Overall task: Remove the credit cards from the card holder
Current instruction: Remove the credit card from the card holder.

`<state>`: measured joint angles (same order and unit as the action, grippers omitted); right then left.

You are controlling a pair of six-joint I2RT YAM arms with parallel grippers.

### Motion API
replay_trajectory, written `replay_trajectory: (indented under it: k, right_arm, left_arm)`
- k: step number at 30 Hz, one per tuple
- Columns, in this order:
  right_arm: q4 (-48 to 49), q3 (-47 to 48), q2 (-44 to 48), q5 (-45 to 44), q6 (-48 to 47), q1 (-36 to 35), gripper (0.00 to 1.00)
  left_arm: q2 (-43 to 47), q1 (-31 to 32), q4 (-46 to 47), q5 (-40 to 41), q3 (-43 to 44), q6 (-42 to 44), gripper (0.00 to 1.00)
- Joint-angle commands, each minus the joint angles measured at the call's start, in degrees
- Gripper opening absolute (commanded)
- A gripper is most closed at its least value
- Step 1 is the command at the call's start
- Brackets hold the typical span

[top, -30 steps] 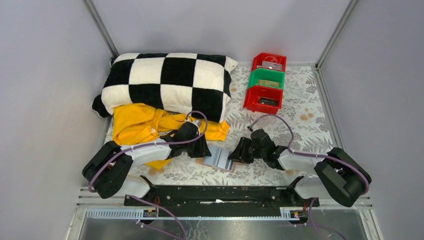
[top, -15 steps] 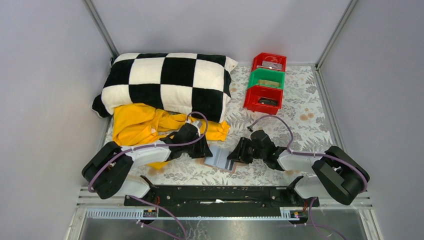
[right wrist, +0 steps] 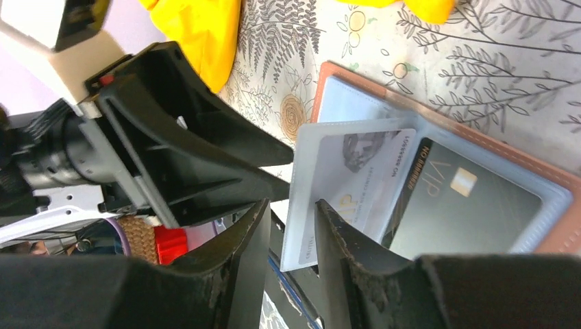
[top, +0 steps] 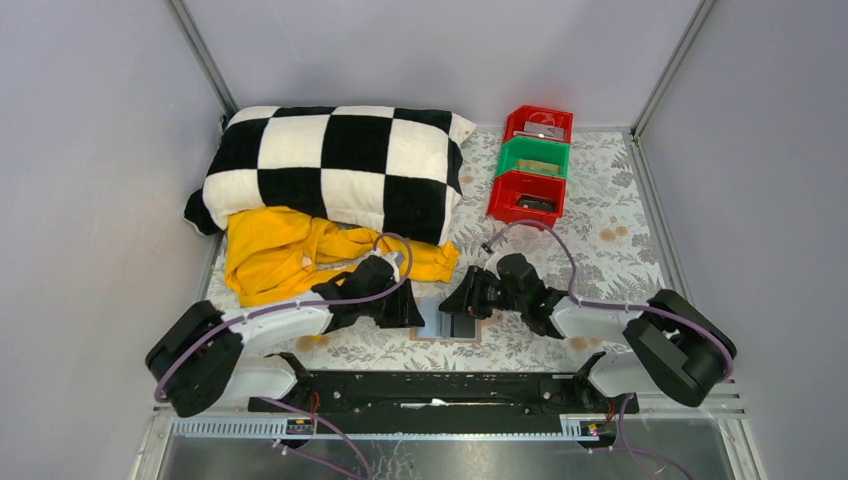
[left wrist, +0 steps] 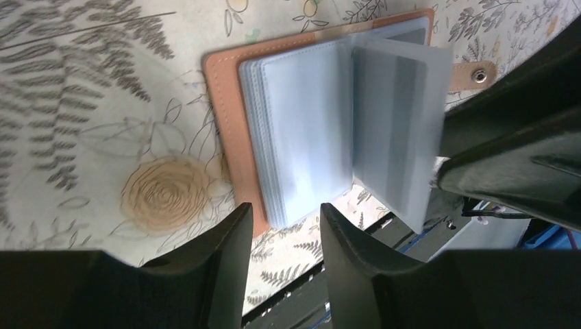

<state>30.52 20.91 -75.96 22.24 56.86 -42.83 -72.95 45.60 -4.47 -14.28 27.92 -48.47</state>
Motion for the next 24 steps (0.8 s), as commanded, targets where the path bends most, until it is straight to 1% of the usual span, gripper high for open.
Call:
replay_trajectory:
  k: [1,6,8,10,13,15,18,21,24]
  right_arm:
    - [3.2,4.2,-5.0,2.1,-0.8,-2.0,0.38]
    - [4.5,6.8,-12.3,2.0,-2.0,-4.4,0.4]
    - [5.7,6.9,-13.7,2.3,-1.5,-4.5,0.4]
    - [5.3,6.7,-12.9,1.7,-1.6,-4.5,0.4]
    - [0.2,6.5,-8.0,-2.0,-3.5,-4.5,0.4]
    - [-3.7,5.3,-3.6,-6.0,-4.3,-4.5,0.39]
    - [-6.5,2.5,2.0,-11.1,-3.4,-4.4,0.39]
    - [-8.8,0.9,4.0,-12.9,-2.1,-4.4,0.38]
    - [-8.2,-0.1,2.8,-12.6,-0.4,-4.3,0.38]
  left_arm:
    - [7.3,-0.1,-10.1,4.9,4.5,1.8,0.46]
    - [14.7,-0.9,-24.7,16.3,11.5,5.5,0.47]
    - [16.5,-0.9,-26.9,18.8,13.4,5.9,0.47]
    - [17.6,-0.9,-27.0,18.7,14.2,5.9,0.47]
    - [17.5,-0.9,-25.0,15.9,14.0,5.6,0.46]
    - [16.2,-0.8,-22.8,13.4,13.1,5.1,0.45]
    - [13.7,-0.5,-17.6,8.6,11.5,3.5,0.44]
    - [11.5,-0.4,-10.7,4.1,9.2,1.3,0.43]
    - [8.2,-0.3,-4.4,1.7,6.7,-0.3,0.42]
